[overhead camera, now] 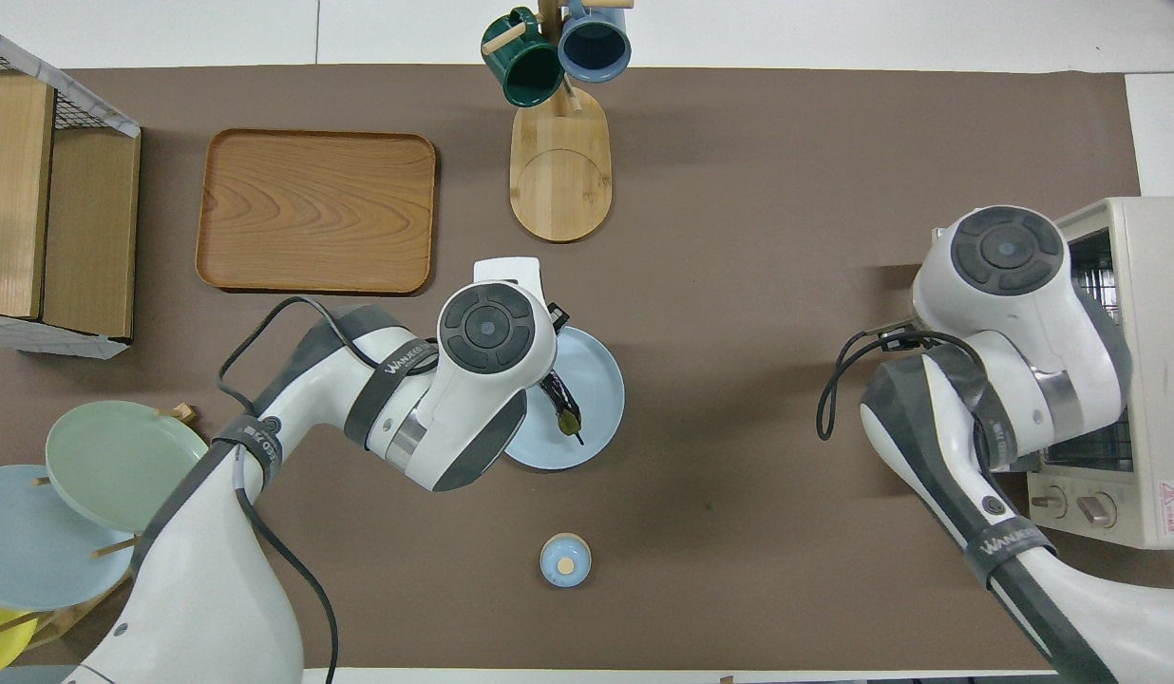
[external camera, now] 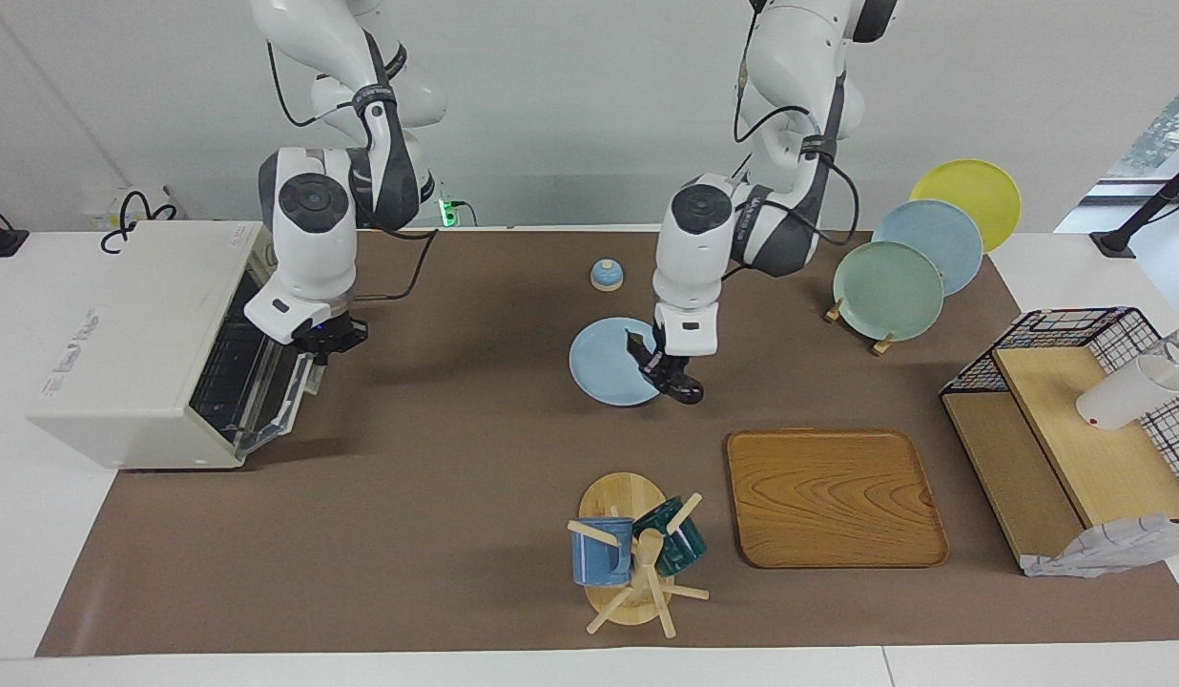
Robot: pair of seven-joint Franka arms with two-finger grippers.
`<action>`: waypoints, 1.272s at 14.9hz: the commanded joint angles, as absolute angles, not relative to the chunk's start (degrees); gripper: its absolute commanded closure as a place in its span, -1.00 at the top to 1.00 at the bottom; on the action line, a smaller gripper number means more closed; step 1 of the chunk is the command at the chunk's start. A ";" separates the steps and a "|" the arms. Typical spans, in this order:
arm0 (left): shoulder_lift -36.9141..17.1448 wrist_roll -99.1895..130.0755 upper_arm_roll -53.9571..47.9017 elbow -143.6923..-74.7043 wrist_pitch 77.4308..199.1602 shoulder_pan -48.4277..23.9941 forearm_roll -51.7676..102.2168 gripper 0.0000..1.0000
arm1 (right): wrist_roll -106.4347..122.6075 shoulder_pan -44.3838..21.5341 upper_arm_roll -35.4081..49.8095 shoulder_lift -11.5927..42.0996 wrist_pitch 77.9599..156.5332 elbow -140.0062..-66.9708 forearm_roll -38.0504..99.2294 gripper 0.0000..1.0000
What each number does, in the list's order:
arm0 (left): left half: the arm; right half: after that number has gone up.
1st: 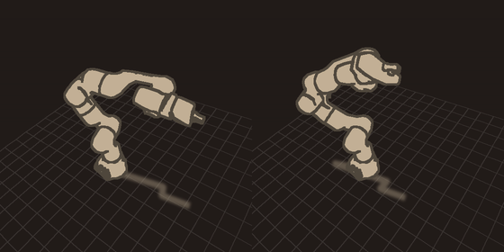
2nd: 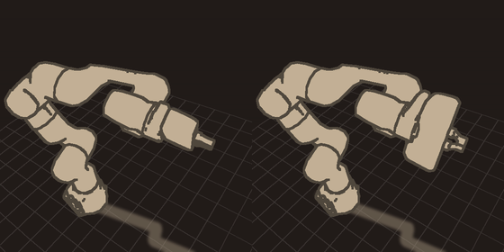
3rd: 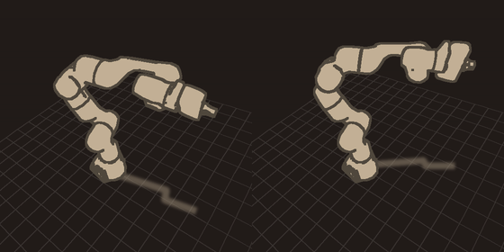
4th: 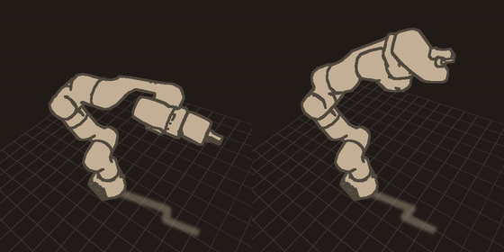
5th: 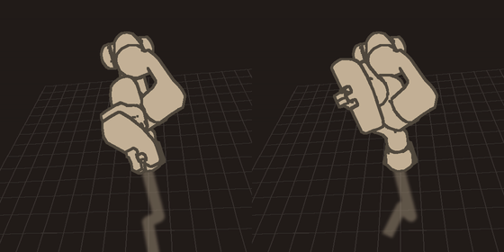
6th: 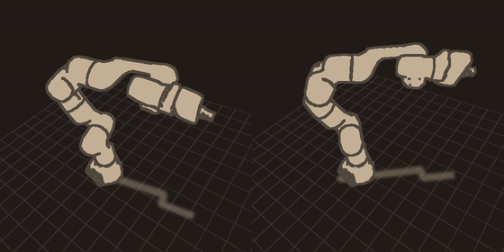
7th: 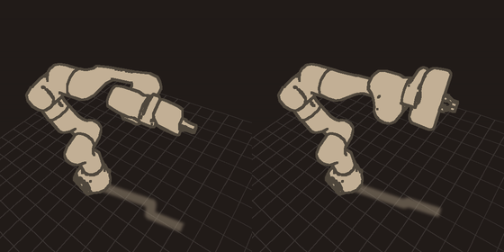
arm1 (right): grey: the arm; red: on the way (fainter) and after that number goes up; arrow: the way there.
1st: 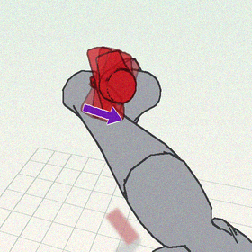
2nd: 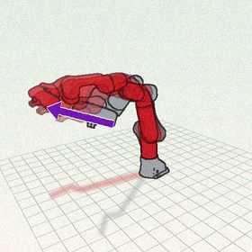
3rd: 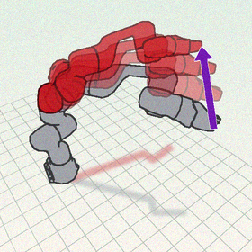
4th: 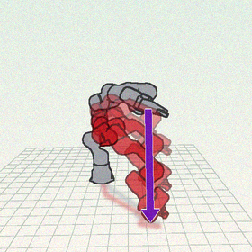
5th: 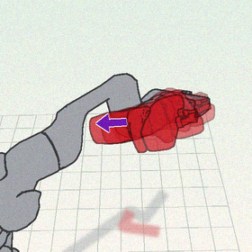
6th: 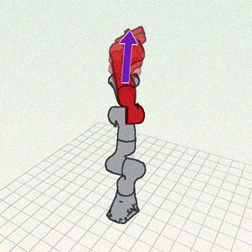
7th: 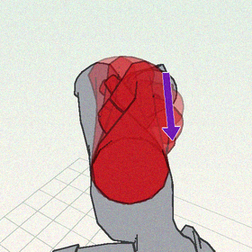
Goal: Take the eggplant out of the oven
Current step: 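Lift the eggplant and carry it to the wooden tray with the left gripper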
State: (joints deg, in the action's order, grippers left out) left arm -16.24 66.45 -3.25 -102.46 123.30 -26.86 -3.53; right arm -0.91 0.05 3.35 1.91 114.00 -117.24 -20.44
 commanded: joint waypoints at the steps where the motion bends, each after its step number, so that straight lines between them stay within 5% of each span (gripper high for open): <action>1: -18.36 48.85 -3.69 -98.19 121.29 -19.80 -2.74 -1.00 | 5.35 5.53 2.37 3.25 116.54 -116.37 -22.07 -1.00; 7: -23.10 24.71 -3.69 -91.07 119.71 -7.74 2.82 -1.00 | 10.81 9.14 2.29 1.84 109.11 -111.65 -13.30 -1.00; 12: -36.72 22.60 -3.52 -74.55 115.05 -5.63 2.46 -1.00 | 11.07 8.26 3.08 1.76 96.43 -99.16 -10.28 -1.00; 16: -37.09 18.63 -3.60 -78.29 118.64 -5.36 -0.52 -1.00 | 10.73 8.09 4.39 2.11 92.47 -94.05 -6.43 -1.00; 17: -37.00 18.02 -3.60 -78.75 119.00 -5.45 -0.61 -1.00 | 10.64 8.09 4.48 2.11 92.11 -94.22 -6.07 -0.84; 18: -37.00 16.97 -3.52 -78.84 119.00 -5.45 -0.62 -1.00 | 10.55 8.09 4.48 1.94 91.94 -94.39 -5.02 -0.39; 19: -37.00 16.18 -3.60 -78.92 118.92 -5.45 -0.62 -1.00 | 10.63 8.09 4.40 1.93 91.59 -94.48 -3.70 0.82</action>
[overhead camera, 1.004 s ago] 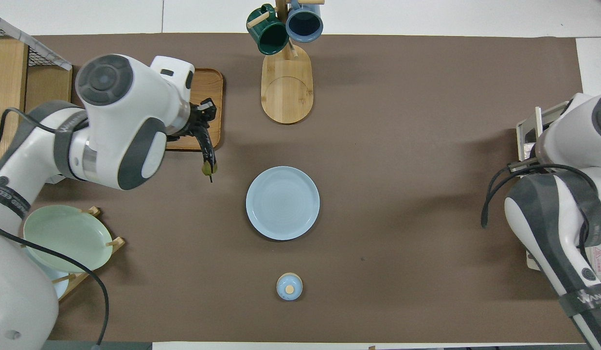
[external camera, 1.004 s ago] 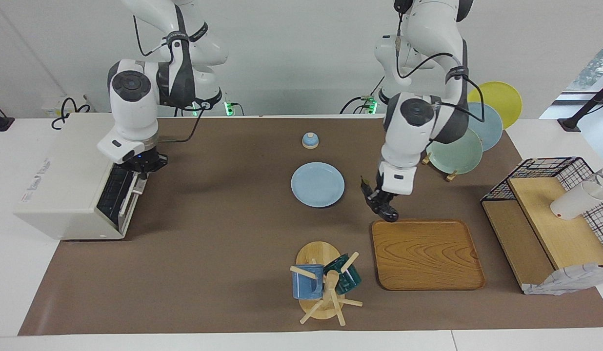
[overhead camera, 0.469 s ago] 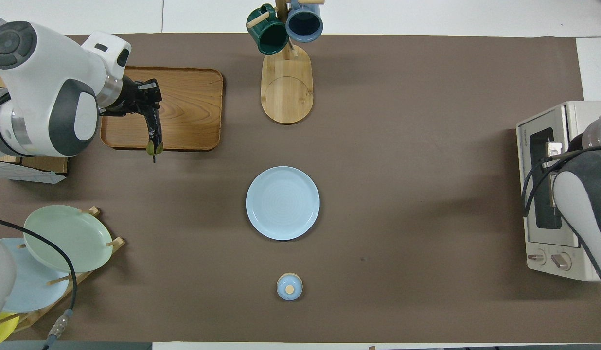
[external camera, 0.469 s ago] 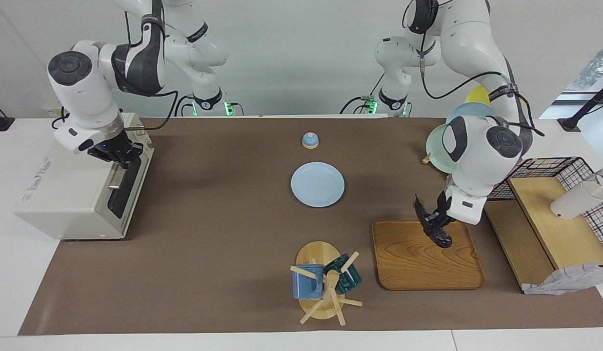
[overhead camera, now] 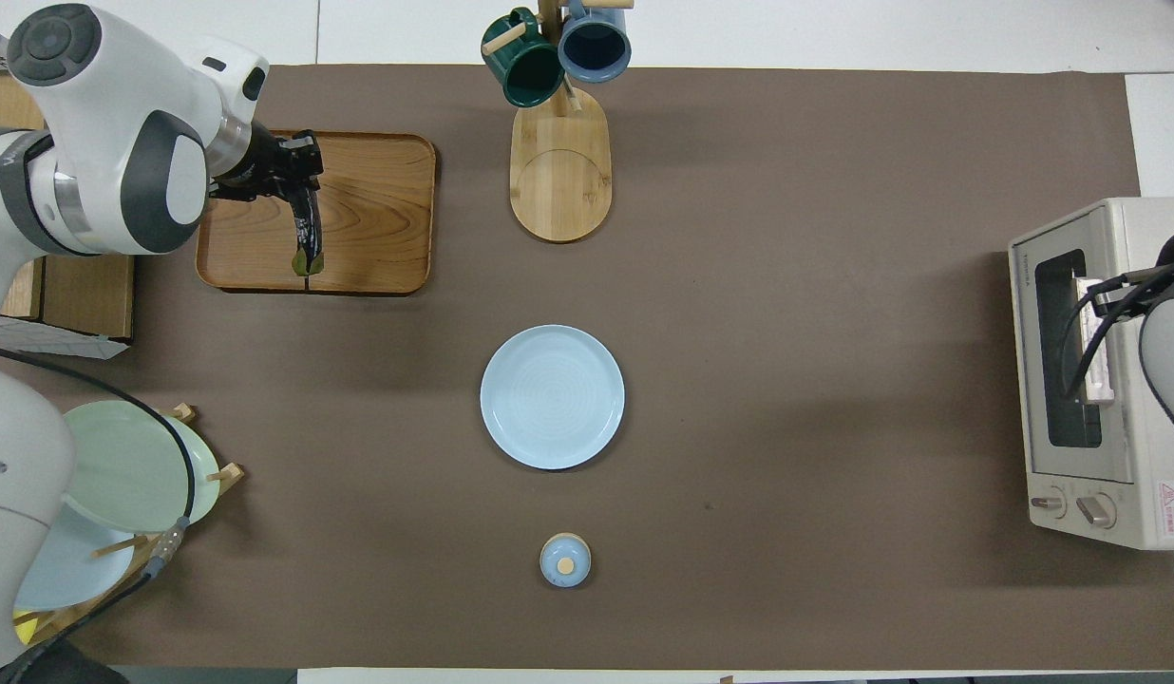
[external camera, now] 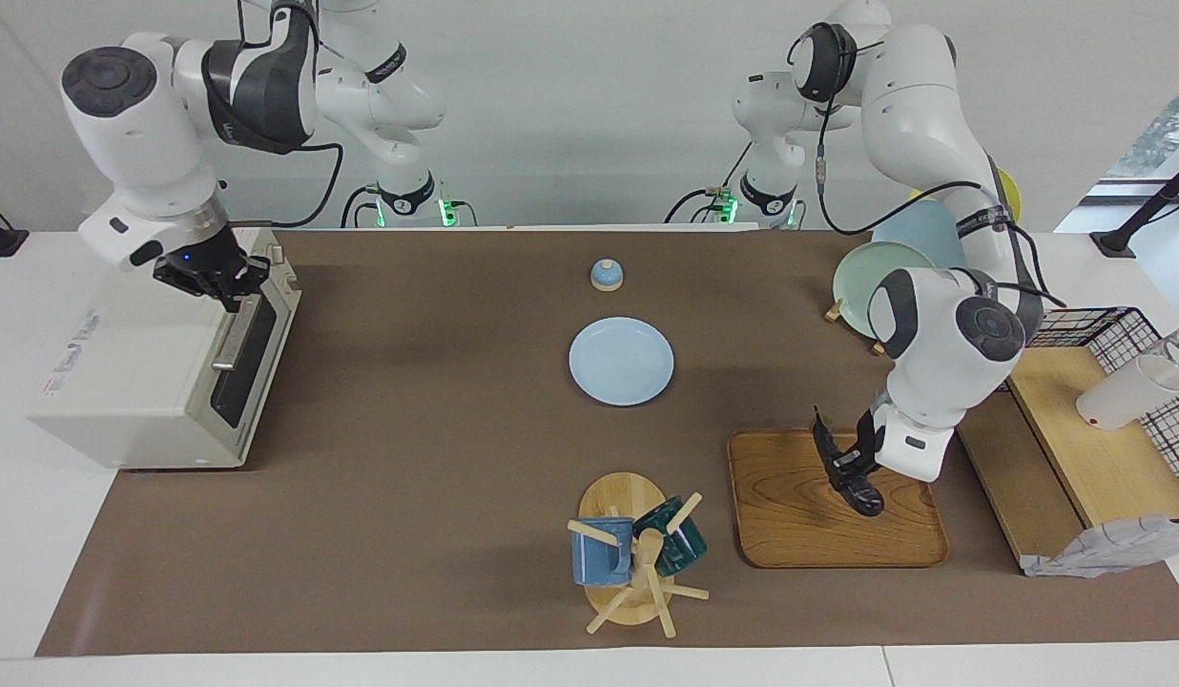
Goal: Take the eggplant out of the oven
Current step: 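Lower the eggplant onto the wooden tray and open the left gripper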
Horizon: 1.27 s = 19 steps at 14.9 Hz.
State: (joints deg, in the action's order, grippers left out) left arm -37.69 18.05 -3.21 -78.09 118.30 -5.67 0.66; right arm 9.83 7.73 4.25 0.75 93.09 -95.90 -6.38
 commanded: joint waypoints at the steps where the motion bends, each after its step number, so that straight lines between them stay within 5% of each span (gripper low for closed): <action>1: -37.00 16.00 -3.60 -79.01 119.00 -5.36 -0.53 -1.00 | 10.72 8.26 4.39 2.02 91.58 -94.31 -3.43 1.00; 3: -37.00 14.51 -3.60 -79.10 119.09 -5.36 -0.53 -1.00 | 10.29 8.17 4.39 2.02 90.10 -94.04 -3.34 1.00; 4: -36.91 14.33 -3.52 -79.01 119.09 -5.45 -0.53 0.54 | 8.46 8.09 4.39 1.85 88.61 -94.30 -3.43 1.00; 5: -36.91 14.24 -3.60 -78.84 118.92 -5.36 -0.53 0.98 | 6.18 8.09 4.48 1.67 87.98 -94.48 -3.34 1.00; 11: -36.74 14.24 -3.60 -76.82 115.66 -5.27 0.09 1.00 | 5.54 4.05 1.60 1.15 87.98 -93.78 -3.43 1.00; 19: -24.01 14.94 -3.52 -78.31 106.20 -5.19 0.18 1.00 | 5.45 0.35 -2.37 3.43 87.10 -90.88 -3.51 1.00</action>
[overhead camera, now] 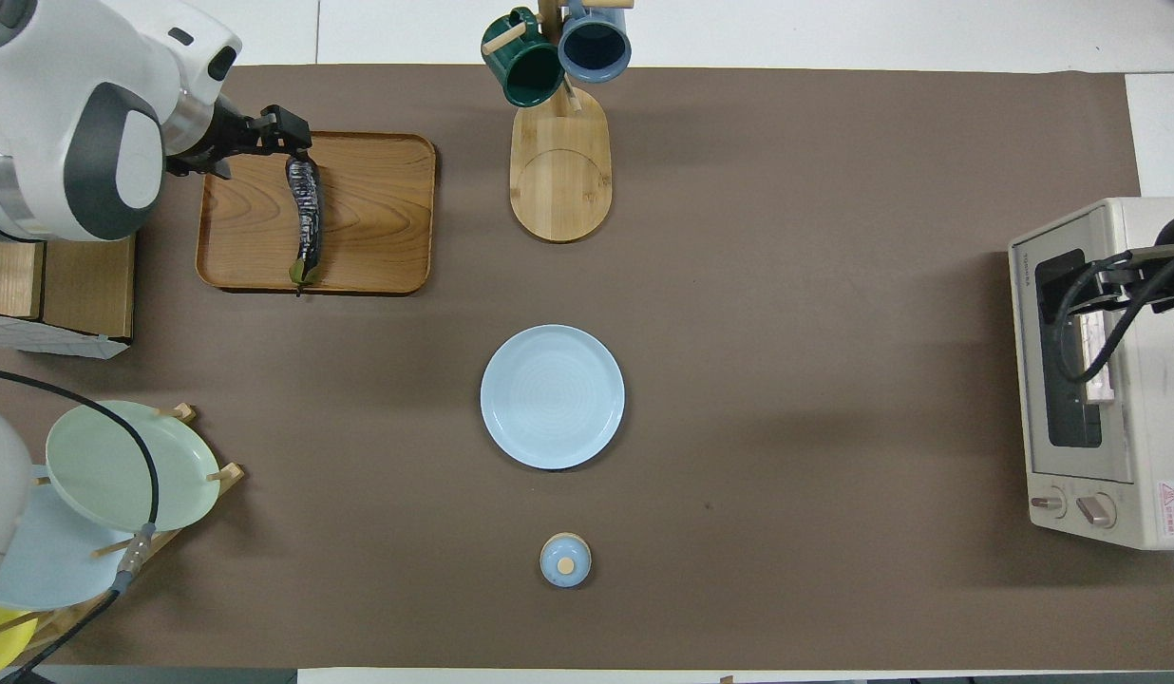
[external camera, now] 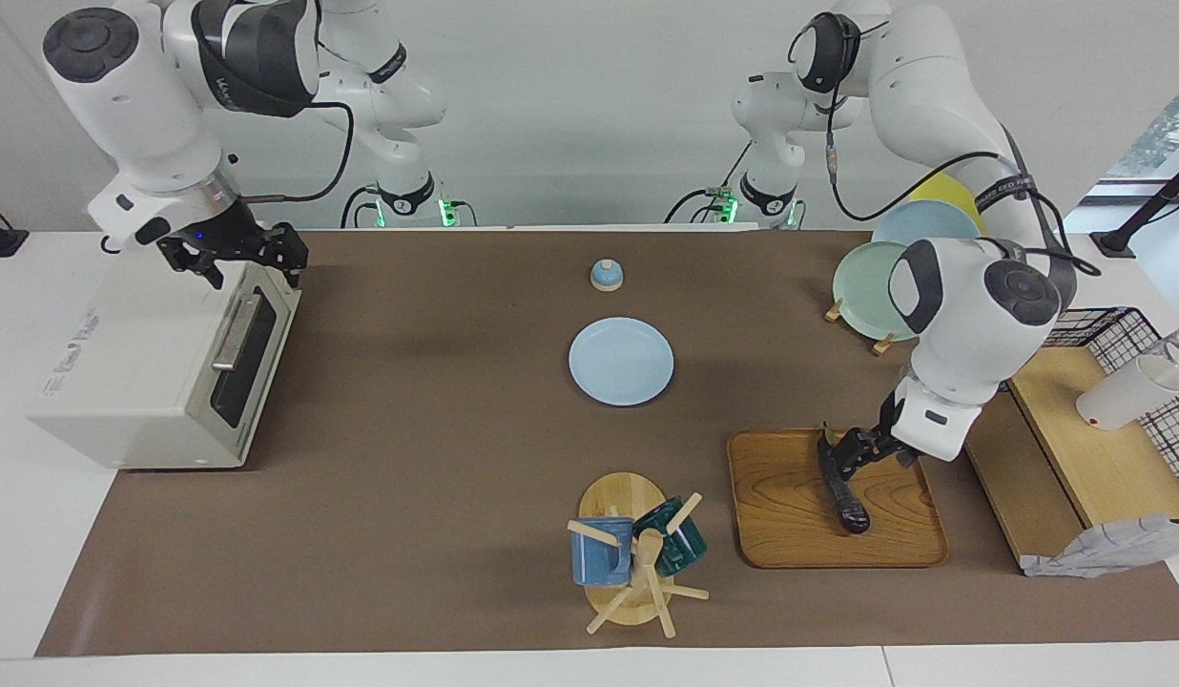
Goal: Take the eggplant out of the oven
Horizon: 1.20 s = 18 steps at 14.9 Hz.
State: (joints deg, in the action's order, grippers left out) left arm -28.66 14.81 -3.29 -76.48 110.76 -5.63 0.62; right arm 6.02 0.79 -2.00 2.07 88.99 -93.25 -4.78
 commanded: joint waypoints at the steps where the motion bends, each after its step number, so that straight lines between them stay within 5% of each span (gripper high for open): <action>1: -22.17 14.94 -3.52 -78.22 103.47 -5.19 0.18 1.00 | 5.36 0.26 -2.29 3.43 87.10 -90.79 -3.52 1.00; 6: -13.12 14.24 -3.43 -79.88 91.87 -5.19 0.09 1.00 | 5.19 -1.05 -2.55 2.46 87.54 -91.84 -3.43 1.00; 11: 0.86 14.15 -3.52 -96.12 92.11 -5.36 0.09 1.00 | 5.27 -1.06 -3.08 2.46 87.89 -91.93 -3.25 1.00; 15: 3.51 10.22 -3.52 -101.86 95.26 -5.36 0.09 1.00 | 5.28 0.17 -3.08 2.55 87.98 -91.93 -2.64 1.00; 18: 3.08 8.00 -5.35 -99.77 94.57 -2.30 0.09 1.00 | 5.19 0.18 -3.08 2.46 87.98 -91.93 -2.64 1.00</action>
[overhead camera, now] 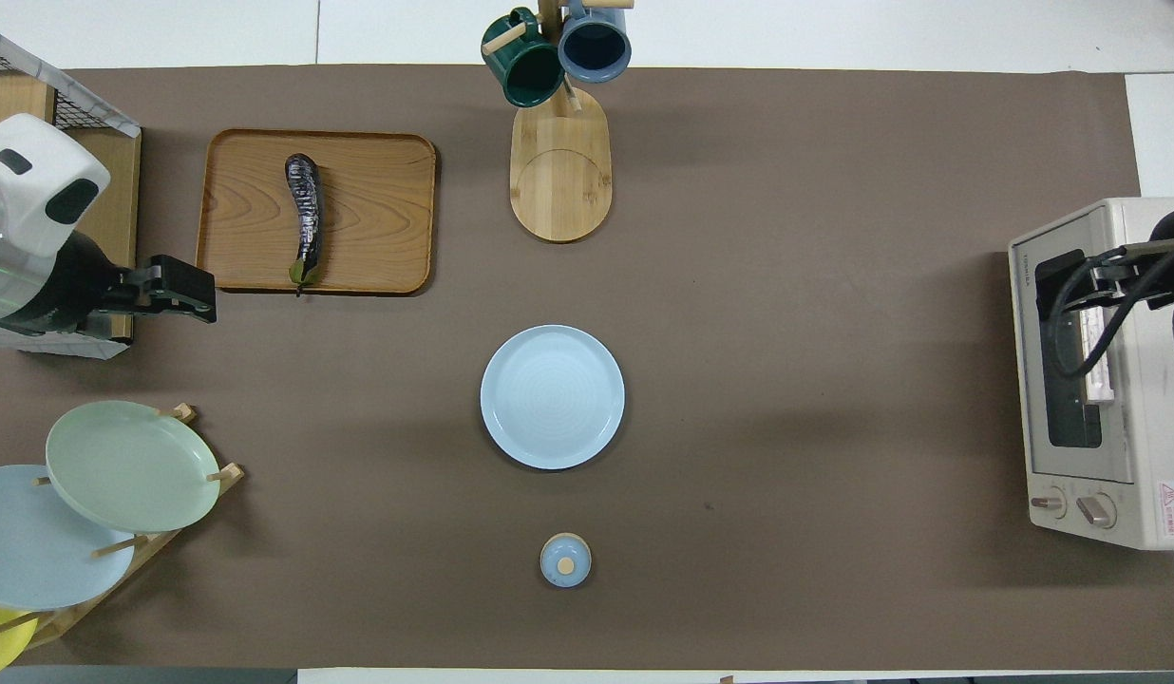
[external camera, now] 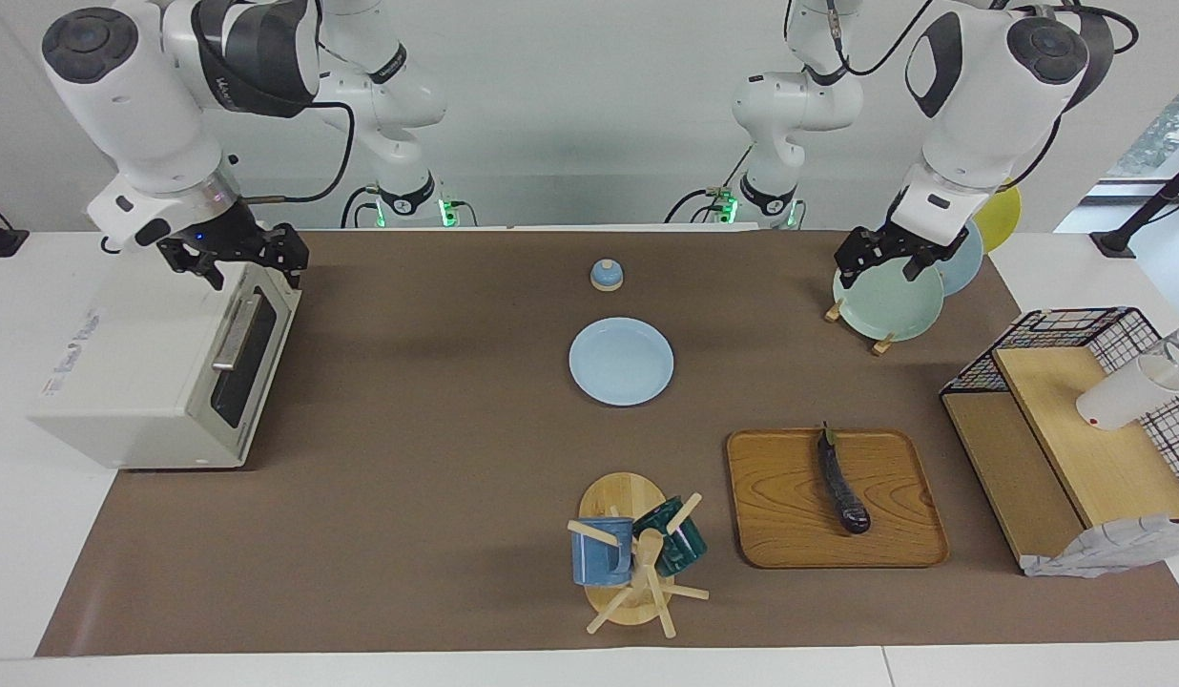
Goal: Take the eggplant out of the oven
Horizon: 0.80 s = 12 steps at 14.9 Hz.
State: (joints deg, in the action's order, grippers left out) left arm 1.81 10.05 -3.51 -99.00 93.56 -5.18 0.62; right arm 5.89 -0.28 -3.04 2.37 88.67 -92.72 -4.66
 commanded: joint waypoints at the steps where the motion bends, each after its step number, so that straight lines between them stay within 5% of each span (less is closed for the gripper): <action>1: 2.64 8.00 -6.23 -98.10 93.09 -1.50 0.09 1.00 | 5.27 0.26 -3.08 2.46 87.98 -92.02 -2.64 1.00; 5: 0.44 8.00 -6.24 -89.39 82.46 -1.14 0.26 1.00 | 5.19 0.97 -2.99 2.37 87.98 -91.93 -2.55 1.00; 12: 2.90 8.35 -6.42 -93.86 84.27 -0.35 0.26 1.00 | 2.55 0.88 -2.81 2.29 88.15 -91.58 -0.79 1.00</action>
State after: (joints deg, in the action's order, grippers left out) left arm 1.86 8.77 -5.47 -91.79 81.49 -1.75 0.62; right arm 3.53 0.38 -3.05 2.34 88.67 -92.22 -2.32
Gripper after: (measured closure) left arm 0.000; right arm 0.000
